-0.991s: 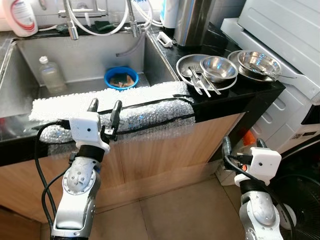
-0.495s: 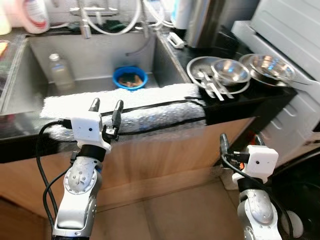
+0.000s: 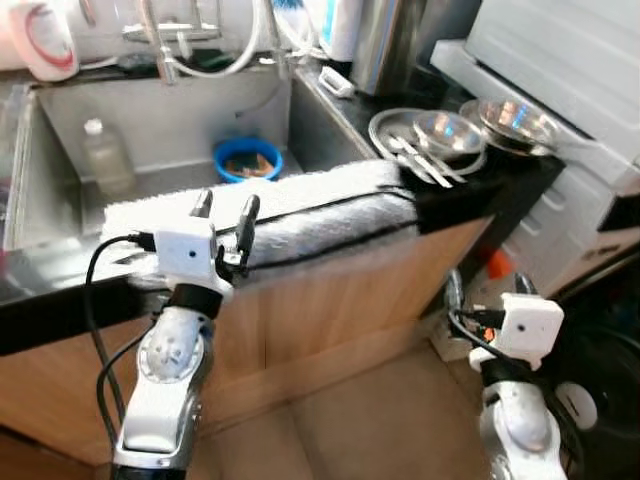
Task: Kitchen organization
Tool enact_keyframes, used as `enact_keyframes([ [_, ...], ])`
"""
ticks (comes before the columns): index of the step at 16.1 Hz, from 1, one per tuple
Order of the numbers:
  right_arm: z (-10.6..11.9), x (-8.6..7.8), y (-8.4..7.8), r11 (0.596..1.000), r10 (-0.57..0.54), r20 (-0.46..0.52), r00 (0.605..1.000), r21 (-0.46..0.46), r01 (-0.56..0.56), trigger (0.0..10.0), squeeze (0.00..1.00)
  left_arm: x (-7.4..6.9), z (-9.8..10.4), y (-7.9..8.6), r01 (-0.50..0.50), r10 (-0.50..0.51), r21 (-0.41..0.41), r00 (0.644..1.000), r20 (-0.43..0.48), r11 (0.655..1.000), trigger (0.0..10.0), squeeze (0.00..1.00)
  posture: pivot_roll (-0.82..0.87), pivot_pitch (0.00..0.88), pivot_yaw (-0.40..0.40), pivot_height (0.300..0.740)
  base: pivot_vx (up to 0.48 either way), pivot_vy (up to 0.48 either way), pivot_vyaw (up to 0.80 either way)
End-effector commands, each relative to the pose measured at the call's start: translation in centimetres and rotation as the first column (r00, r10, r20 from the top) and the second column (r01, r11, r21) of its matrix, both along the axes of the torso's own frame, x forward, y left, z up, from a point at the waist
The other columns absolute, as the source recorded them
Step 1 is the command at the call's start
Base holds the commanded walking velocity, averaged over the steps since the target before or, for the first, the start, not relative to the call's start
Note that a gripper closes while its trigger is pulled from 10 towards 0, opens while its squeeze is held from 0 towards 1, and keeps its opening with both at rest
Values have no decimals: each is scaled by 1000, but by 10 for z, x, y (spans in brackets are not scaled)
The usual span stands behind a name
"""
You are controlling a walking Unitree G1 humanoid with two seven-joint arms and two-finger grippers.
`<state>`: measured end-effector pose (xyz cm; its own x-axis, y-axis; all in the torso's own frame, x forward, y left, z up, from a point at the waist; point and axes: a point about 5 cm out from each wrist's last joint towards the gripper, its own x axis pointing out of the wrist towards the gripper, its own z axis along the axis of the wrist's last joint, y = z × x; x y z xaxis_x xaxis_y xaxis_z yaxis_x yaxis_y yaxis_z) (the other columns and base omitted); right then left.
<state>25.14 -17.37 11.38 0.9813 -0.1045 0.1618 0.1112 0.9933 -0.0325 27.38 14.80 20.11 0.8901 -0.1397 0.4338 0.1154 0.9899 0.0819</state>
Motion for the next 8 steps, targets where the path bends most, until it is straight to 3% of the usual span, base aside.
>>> enact_keyframes([
  [1,1,0,0,1000,3,8,1000,-3,-3,10000,0,-2,4,0,-5,4,21,1000,21,1000,10000,0,53,116,-78,740,0,0,0],
  [8,0,0,1,1000,5,12,1000,1,-5,10000,0,-1,10,-4,10,-12,36,999,36,999,10000,0,54,116,-73,740,0,0,0],
])
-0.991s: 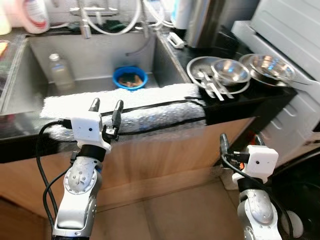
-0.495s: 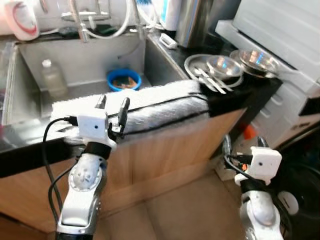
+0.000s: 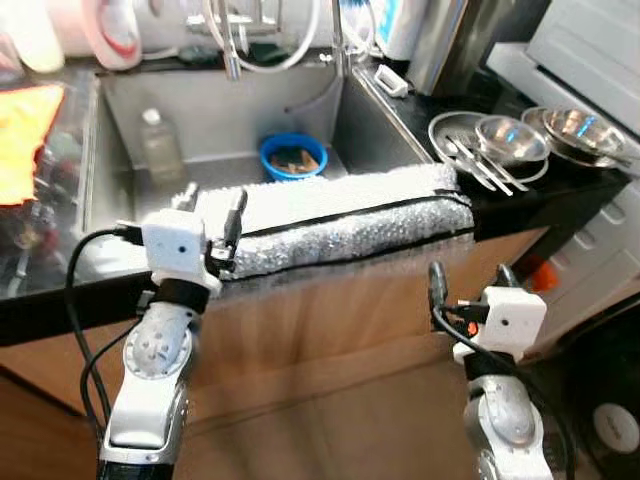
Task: Kitchen organization
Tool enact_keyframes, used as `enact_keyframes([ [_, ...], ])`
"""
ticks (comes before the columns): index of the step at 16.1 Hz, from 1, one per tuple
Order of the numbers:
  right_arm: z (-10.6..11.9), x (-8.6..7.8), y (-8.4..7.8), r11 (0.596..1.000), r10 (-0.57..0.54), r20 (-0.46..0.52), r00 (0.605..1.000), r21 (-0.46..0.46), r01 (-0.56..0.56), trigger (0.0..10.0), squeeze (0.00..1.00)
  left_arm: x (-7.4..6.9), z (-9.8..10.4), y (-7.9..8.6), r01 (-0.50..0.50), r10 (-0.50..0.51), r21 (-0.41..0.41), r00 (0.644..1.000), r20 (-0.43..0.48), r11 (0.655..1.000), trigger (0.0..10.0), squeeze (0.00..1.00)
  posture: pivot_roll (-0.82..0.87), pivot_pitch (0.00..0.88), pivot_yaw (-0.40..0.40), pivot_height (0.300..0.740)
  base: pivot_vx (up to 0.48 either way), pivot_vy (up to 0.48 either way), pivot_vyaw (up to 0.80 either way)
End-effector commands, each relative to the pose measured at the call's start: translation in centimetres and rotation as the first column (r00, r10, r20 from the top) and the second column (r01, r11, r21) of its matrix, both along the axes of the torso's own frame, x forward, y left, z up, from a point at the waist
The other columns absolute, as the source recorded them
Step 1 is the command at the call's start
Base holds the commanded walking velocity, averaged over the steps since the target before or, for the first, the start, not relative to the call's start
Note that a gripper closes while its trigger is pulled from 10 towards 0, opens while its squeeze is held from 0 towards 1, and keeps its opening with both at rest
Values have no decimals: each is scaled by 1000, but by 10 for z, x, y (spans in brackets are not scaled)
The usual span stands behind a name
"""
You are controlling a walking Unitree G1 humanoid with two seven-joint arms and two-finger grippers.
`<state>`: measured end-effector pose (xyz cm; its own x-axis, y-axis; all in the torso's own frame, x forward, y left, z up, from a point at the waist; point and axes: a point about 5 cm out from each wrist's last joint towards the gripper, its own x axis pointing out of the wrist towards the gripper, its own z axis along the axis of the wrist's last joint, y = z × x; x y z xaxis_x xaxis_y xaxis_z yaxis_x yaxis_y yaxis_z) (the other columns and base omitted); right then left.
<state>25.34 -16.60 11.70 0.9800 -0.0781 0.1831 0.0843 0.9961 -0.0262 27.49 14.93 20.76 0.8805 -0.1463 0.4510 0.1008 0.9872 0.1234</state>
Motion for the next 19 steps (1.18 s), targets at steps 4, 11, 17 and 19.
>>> enact_keyframes([
  [4,-3,-2,-5,1000,-18,-9,1000,1,18,10000,0,-2,7,-6,24,-24,3,999,23,1000,10000,0,58,115,-71,740,221,0,0],
  [11,-4,-1,-3,1000,-9,-6,1000,7,9,10000,0,-1,9,-9,36,-36,-1,999,32,999,10000,0,62,109,-70,740,299,0,0],
  [17,-5,0,-2,1000,2,-6,1000,9,-2,10000,0,-2,10,-8,31,-31,-11,999,41,999,10000,0,60,111,-70,740,200,0,0],
  [19,-5,-1,-2,1000,3,-7,1000,9,-3,10000,0,-2,10,-8,34,-33,-16,999,42,999,10000,0,59,112,-71,740,0,0,0],
])
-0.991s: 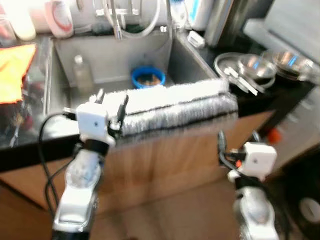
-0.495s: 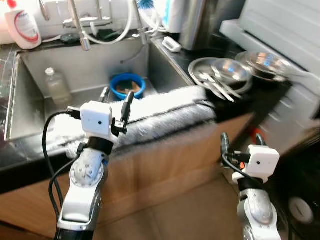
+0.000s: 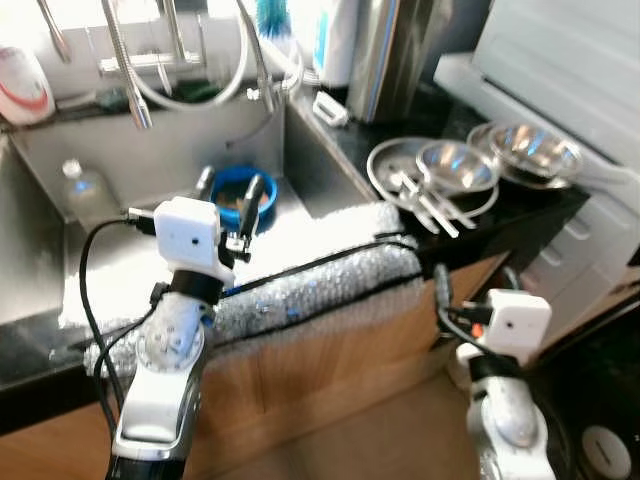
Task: Kitchen organization
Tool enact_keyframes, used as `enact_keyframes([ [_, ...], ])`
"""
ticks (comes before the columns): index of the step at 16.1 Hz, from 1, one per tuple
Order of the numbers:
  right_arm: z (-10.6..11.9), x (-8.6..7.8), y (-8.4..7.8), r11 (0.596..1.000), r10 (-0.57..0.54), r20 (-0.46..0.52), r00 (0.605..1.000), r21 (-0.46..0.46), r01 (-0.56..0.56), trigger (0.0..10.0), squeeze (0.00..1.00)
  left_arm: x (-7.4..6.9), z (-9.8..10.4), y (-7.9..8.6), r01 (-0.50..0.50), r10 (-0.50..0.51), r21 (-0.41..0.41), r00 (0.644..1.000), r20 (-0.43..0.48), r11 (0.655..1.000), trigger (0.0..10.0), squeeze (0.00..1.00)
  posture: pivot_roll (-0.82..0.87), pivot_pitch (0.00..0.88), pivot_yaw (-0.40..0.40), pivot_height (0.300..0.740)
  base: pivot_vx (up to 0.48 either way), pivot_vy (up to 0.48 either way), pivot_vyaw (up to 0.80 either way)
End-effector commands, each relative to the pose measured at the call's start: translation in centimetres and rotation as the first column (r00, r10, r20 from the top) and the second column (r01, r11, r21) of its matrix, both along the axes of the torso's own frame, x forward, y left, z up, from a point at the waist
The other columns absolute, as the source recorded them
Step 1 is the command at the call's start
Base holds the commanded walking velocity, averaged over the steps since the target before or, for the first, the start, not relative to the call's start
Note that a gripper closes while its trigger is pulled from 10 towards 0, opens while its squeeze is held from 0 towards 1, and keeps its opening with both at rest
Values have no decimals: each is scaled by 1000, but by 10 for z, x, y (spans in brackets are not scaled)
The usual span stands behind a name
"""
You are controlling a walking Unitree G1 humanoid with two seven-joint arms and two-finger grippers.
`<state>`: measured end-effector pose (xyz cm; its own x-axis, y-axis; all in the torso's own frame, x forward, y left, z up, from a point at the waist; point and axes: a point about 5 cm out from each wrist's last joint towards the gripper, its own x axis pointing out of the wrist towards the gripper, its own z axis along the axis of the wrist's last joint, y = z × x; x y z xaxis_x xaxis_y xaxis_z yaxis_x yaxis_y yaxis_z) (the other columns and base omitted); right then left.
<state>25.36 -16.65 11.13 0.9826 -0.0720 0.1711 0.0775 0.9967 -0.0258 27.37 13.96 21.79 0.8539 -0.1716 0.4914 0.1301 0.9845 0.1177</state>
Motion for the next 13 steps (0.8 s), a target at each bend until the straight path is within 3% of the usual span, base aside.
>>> enact_keyframes([
  [1,1,-1,-1,1000,-2,5,1000,6,2,10000,0,-1,0,1,0,0,-7,1000,-3,1000,10000,0,58,112,-71,740,0,0,0],
  [8,2,1,-1,999,30,5,1000,-37,-30,10000,0,-2,-20,1,-8,7,-3,998,-62,1000,10000,0,51,109,-78,740,0,0,0],
  [13,9,5,3,996,57,33,998,-70,-54,10000,0,-4,-27,11,-48,50,25,996,-78,999,10000,0,49,106,-83,740,0,0,0],
])
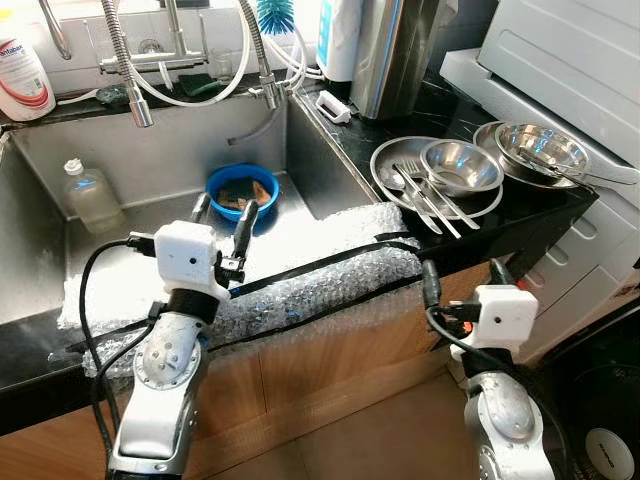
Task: Kitchen organization
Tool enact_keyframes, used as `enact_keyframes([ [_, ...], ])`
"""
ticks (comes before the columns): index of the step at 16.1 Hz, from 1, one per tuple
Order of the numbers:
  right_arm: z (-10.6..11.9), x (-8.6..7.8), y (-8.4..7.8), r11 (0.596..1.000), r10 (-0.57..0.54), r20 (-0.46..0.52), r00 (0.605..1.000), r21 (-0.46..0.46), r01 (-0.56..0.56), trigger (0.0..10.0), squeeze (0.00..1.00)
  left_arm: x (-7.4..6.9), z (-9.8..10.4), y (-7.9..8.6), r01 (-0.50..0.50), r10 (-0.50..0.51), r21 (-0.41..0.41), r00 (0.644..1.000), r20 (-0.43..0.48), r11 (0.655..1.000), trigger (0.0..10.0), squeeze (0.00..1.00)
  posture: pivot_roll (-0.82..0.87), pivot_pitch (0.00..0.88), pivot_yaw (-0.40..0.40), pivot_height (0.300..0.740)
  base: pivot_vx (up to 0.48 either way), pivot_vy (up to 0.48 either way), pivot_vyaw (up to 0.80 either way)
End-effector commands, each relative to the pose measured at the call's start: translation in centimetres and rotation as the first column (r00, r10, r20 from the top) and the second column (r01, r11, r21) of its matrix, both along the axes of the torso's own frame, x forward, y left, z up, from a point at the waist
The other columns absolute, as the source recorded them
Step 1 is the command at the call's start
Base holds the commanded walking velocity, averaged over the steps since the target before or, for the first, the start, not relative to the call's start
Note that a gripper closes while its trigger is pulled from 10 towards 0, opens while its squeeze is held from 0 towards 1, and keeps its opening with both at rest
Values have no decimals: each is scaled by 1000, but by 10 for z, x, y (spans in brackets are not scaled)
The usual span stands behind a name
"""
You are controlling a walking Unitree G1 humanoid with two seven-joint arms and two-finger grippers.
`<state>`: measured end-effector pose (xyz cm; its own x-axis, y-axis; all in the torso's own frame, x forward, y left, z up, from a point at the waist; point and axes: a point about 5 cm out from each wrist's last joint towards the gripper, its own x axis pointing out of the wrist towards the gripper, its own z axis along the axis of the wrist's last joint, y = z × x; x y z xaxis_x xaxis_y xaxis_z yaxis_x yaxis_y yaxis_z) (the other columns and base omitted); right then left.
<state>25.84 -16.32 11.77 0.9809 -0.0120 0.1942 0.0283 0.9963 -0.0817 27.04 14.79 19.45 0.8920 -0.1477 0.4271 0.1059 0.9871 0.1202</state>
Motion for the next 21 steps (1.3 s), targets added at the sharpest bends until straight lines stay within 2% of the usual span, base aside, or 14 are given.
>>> enact_keyframes([
  [1,6,2,2,1000,27,27,999,-10,-26,10000,0,0,-5,3,-17,17,14,1000,-9,1000,10000,0,48,107,-84,740,0,0,0],
  [2,7,3,4,999,39,33,999,-5,-39,10000,0,0,-5,2,-17,17,14,1000,-7,1000,10000,0,49,107,-83,740,0,0,0],
  [3,8,3,5,999,47,38,998,-1,-47,10000,529,0,-4,2,-15,15,14,1000,-6,1000,10000,0,51,105,-82,740,0,0,0],
  [4,8,4,7,998,59,37,998,28,-60,10000,1000,0,-3,0,-7,7,17,1000,-1,1000,10000,0,50,101,-82,740,0,0,0],
  [5,8,6,8,997,52,32,998,60,-54,10000,1000,0,-3,-1,-4,4,17,1000,0,1000,10000,0,49,100,-80,740,0,0,0],
  [6,8,8,8,995,50,23,998,88,-52,10000,576,0,-3,-2,-2,2,18,1000,1,1000,10000,0,47,96,-80,740,0,0,0],
  [7,8,9,8,993,50,22,999,105,-52,10000,0,0,-3,-2,1,-1,18,1000,1,1000,10000,0,47,95,-80,740,0,0,0],
  [13,10,14,2,982,-1,15,1000,188,-2,10000,0,0,-3,-4,13,-13,26,1000,4,1000,10000,0,50,85,-81,740,0,0,0],
  [14,10,15,1,980,-10,18,1000,199,7,7804,0,0,-4,-5,14,-14,26,1000,4,1000,10000,0,50,87,-82,740,0,0,0],
  [15,11,15,1,979,-13,21,1000,205,9,3451,0,0,-4,-5,14,-14,26,1000,3,1000,10000,0,50,87,-82,740,0,0,0],
  [16,12,16,1,978,-12,25,1000,208,7,0,0,0,-4,-6,15,-15,26,1000,3,1000,10000,0,50,92,-83,740,0,0,0],
  [17,13,17,1,978,-14,24,1000,210,8,0,0,0,-4,-6,15,-15,25,1000,1,1000,10000,0,49,97,-85,740,0,0,0],
  [18,12,17,1,978,-17,21,1000,207,12,10000,0,0,-4,-6,14,-14,25,1000,1,1000,10000,0,49,100,-85,740,0,0,0],
  [21,11,18,0,978,-29,14,1000,207,25,10000,0,0,-5,-6,11,-11,26,1000,-3,1000,10000,0,53,106,-86,740,0,0,0],
])
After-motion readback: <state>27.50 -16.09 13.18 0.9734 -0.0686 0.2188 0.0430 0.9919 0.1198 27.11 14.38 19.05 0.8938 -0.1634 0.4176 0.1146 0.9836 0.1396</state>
